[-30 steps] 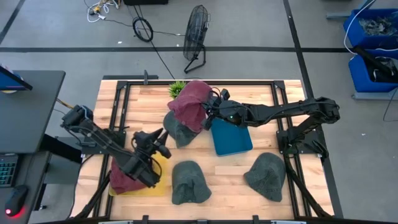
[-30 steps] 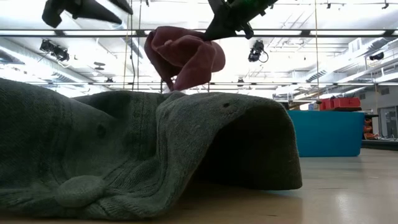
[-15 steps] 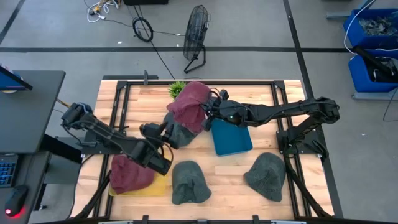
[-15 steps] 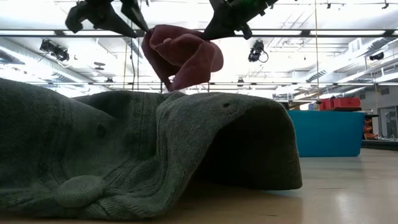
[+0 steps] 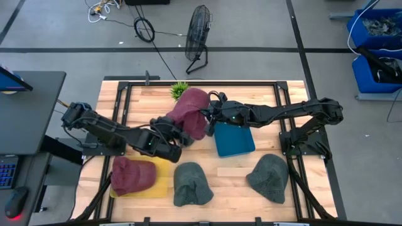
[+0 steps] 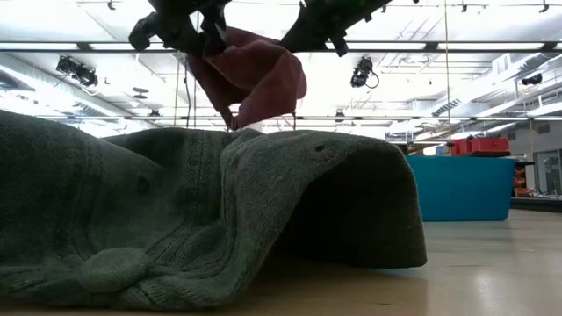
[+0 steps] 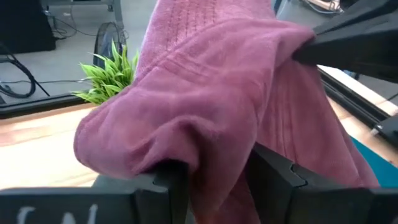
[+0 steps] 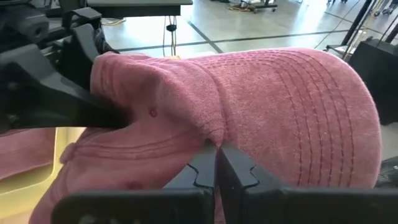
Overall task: Pick & Place hat
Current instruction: Put the red cap into the yellow bin
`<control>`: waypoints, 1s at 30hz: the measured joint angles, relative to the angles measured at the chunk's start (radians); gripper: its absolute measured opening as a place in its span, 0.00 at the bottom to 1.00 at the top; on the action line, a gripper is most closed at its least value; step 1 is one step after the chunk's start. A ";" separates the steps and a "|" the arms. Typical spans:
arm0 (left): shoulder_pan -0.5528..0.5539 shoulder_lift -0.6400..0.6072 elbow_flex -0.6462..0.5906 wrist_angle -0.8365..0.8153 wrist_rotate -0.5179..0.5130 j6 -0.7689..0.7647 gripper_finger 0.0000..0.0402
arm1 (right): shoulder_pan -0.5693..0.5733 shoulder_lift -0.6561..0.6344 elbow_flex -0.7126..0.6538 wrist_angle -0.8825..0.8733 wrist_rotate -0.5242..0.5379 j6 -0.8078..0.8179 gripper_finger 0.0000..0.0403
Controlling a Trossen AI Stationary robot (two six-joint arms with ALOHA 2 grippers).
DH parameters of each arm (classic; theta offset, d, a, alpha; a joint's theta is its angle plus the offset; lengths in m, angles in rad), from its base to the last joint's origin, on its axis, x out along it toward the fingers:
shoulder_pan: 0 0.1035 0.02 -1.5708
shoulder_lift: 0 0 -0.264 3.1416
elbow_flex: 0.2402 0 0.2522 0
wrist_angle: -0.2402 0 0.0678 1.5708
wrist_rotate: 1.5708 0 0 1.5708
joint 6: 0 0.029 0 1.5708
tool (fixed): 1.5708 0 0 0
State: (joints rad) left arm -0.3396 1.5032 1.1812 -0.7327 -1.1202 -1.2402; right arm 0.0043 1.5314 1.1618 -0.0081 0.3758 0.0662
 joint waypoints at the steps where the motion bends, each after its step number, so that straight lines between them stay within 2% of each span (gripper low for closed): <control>1: 0.006 0.000 0.000 0.004 -0.002 0.016 0.36 | 0.000 0.000 0.000 0.001 -0.004 0.000 0.02; 5: 0.027 0.002 0.000 0.085 0.020 0.147 0.31 | 0.000 0.000 0.000 0.001 -0.049 -0.005 0.02; 11: 0.035 0.002 0.000 0.259 0.073 0.411 0.04 | 0.001 0.000 0.000 -0.023 -0.153 -0.049 0.02; 19: 0.022 -0.029 0.003 0.246 0.190 0.498 0.02 | 0.014 -0.004 0.000 -0.196 -0.163 -0.128 0.10; 24: -0.033 -0.108 0.049 0.125 0.221 0.493 0.02 | 0.014 -0.019 0.000 -0.331 -0.162 -0.114 0.16; 28: -0.089 -0.187 0.107 0.018 0.333 0.432 0.01 | 0.013 -0.036 0.000 -0.410 -0.158 -0.099 0.21; 30: -0.120 -0.219 0.121 -0.006 0.422 0.414 0.02 | 0.013 -0.039 0.000 -0.431 -0.158 -0.098 0.23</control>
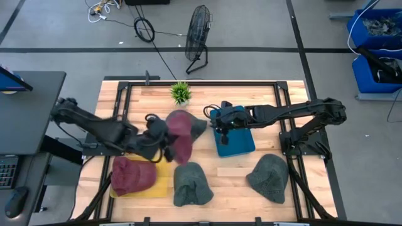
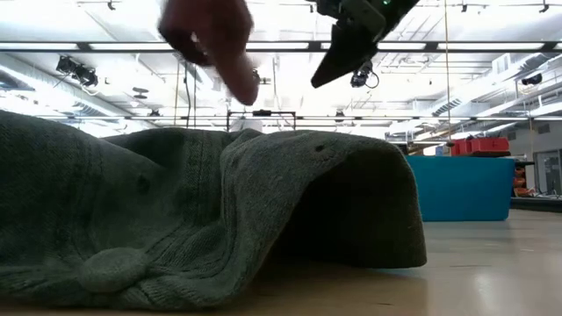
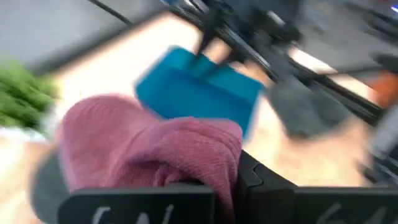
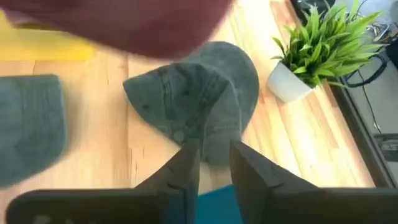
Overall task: Pick & Place hat
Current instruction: Put the red cap into the yellow bin
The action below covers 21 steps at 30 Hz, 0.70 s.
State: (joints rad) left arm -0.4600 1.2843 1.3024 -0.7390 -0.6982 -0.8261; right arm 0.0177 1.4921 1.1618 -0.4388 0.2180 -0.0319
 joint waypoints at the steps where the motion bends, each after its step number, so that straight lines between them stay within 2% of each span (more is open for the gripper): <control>1: -0.015 -0.012 0.009 -0.005 0.049 -0.002 0.02 | 0.000 0.000 0.000 -0.012 0.000 0.002 0.24; 5: -0.082 -0.030 0.050 -0.004 0.186 -0.078 0.02 | 0.000 0.000 0.000 -0.036 0.000 0.036 0.27; 10: -0.210 -0.030 0.068 -0.058 0.207 -0.209 0.02 | 0.000 0.000 0.000 -0.062 0.002 0.071 0.29; 15: -0.341 -0.012 0.067 -0.362 0.182 -0.563 0.02 | 0.000 0.000 0.000 -0.062 0.002 0.080 0.29; 18: -0.421 0.010 0.065 -0.541 0.255 -0.772 0.02 | 0.000 0.000 0.000 -0.062 0.002 0.078 0.29; 21: -0.492 0.034 0.065 -0.610 0.315 -0.884 0.02 | 0.000 0.000 0.000 -0.062 0.002 0.077 0.29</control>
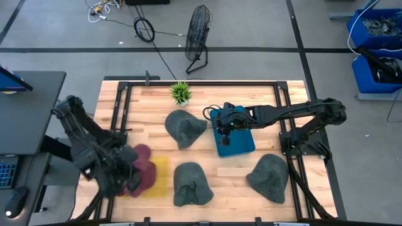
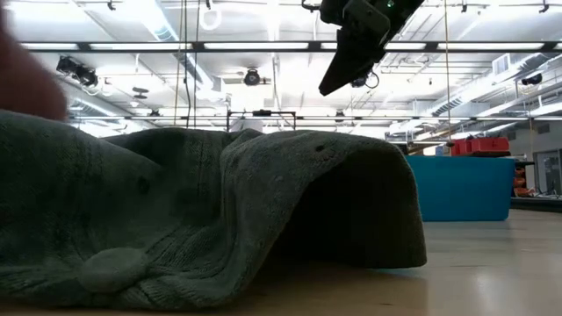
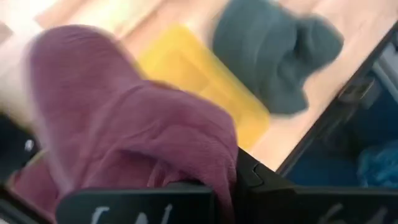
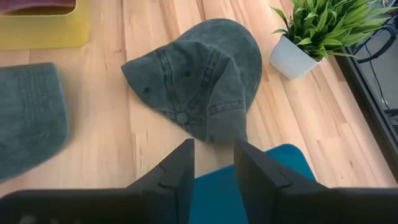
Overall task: Pick & Place hat
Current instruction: Put the red cap into the yellow bin
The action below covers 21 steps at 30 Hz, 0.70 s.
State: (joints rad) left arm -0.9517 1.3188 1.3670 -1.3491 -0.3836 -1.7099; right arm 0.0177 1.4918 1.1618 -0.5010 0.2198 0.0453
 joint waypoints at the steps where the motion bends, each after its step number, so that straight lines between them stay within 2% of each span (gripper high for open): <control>1: -0.022 0.003 0.000 0.009 -0.004 -0.004 0.02 | 0.000 0.000 0.000 0.000 0.000 0.001 0.29; 5: -0.071 0.004 0.000 0.100 -0.050 0.003 0.02 | 0.000 0.000 0.000 0.000 0.000 0.000 0.29; 9: -0.087 0.003 0.000 0.188 -0.134 0.127 0.02 | 0.000 0.000 0.000 0.001 0.000 -0.001 0.30; 12: -0.083 0.004 0.000 0.202 -0.137 0.146 0.02 | 0.000 0.000 0.000 0.001 0.000 -0.001 0.29; 17: -0.083 0.004 0.000 0.116 -0.137 0.124 0.02 | 0.000 0.000 0.000 0.004 0.000 -0.001 0.29; 21: -0.081 0.004 0.000 0.153 -0.108 0.146 0.02 | 0.000 0.000 0.000 0.009 0.000 -0.003 0.29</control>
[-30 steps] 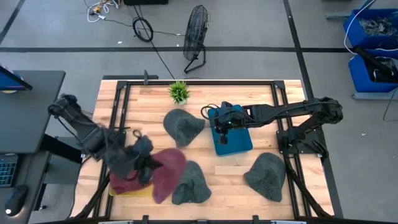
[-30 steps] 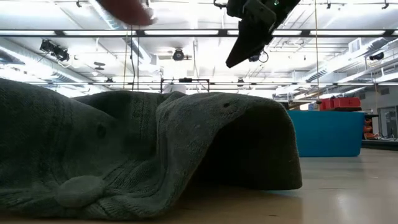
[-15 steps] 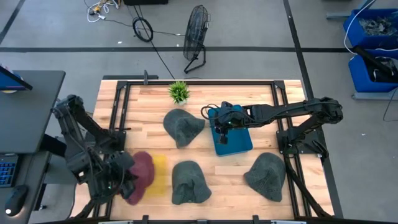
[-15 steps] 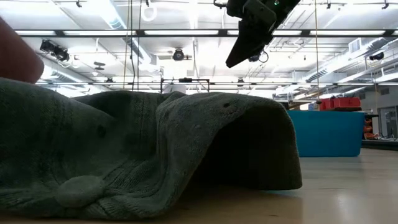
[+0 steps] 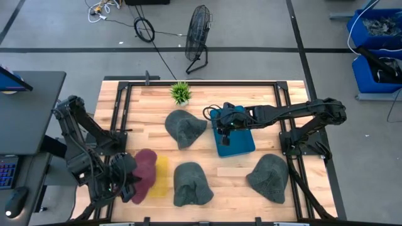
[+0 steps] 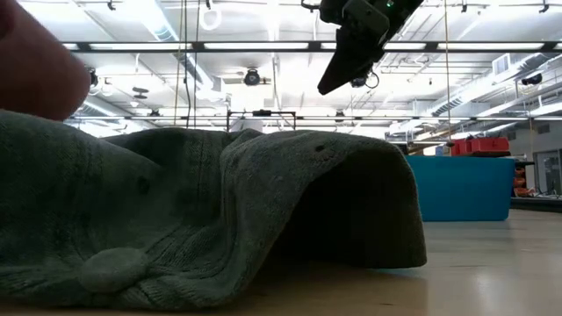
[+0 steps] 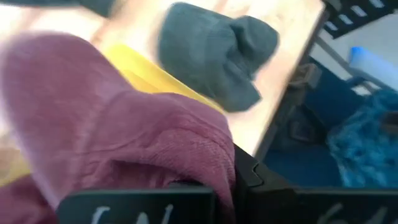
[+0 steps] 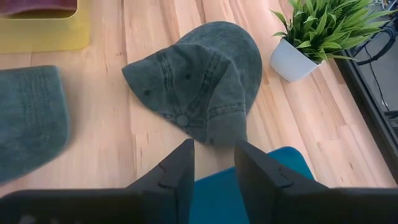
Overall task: Pick & Place hat
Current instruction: Put the red cap into the yellow bin
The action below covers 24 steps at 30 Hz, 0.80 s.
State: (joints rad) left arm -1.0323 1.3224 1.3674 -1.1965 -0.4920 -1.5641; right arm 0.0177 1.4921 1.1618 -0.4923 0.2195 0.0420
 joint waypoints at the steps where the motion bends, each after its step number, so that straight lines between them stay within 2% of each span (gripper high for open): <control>1: 0.003 0.002 0.000 0.019 0.009 0.003 0.02 | 0.000 0.000 0.000 0.000 0.000 -0.003 0.29; 9: 0.012 0.045 0.000 0.033 0.115 0.006 0.01 | 0.000 0.000 0.000 0.039 0.000 -0.028 0.29; 12: 0.011 0.074 0.000 -0.023 0.121 0.015 0.02 | 0.000 0.000 0.000 0.042 0.000 -0.036 0.29; 17: 0.023 0.113 -0.001 -0.055 0.123 0.154 0.04 | 0.000 0.000 0.000 0.053 0.000 -0.035 0.29; 24: 0.105 0.118 0.000 -0.098 0.123 0.162 0.05 | 0.000 0.005 0.000 0.140 0.000 -0.030 0.29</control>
State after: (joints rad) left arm -0.9273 1.4403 1.3670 -1.2945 -0.3691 -1.4017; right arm 0.0178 1.4973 1.1618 -0.3526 0.2191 0.0119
